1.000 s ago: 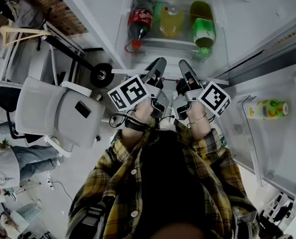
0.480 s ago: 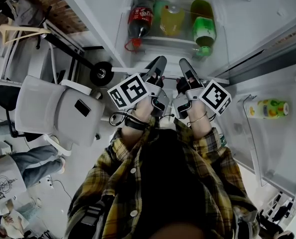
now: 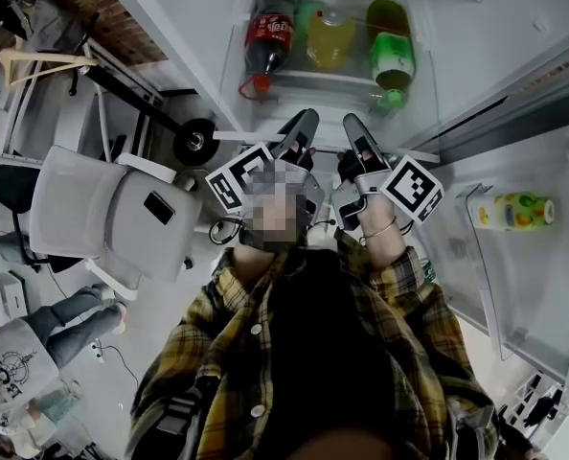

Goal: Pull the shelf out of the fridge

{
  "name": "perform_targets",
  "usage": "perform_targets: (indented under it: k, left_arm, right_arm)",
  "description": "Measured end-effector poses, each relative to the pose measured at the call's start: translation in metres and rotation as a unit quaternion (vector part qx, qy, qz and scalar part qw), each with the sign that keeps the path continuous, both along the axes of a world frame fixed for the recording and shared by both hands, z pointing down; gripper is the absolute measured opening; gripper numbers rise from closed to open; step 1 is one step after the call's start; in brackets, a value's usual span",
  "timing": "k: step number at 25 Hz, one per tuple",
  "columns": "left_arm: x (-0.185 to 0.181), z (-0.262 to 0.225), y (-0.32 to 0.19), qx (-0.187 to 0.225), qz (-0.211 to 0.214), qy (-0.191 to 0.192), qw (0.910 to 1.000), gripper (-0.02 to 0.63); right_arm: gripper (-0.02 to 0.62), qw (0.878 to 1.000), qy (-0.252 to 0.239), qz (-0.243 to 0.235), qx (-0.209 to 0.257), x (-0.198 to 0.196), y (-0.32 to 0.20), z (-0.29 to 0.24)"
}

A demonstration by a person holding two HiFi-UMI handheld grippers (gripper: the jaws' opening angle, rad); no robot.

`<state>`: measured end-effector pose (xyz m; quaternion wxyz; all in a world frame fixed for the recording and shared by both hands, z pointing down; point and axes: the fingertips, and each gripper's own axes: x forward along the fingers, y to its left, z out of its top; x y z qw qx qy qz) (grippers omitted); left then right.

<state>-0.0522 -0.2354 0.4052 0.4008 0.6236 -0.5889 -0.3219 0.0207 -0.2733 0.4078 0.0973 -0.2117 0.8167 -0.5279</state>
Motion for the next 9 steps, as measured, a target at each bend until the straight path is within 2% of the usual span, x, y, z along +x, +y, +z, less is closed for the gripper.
perform_targets:
  k: [9]
  left_arm:
    - [0.0003,-0.0018,-0.0002,0.0,0.001,0.001,1.0,0.067]
  right_arm:
    - [0.066,1.0,-0.001,0.003,-0.005,0.001,-0.0001,-0.0013]
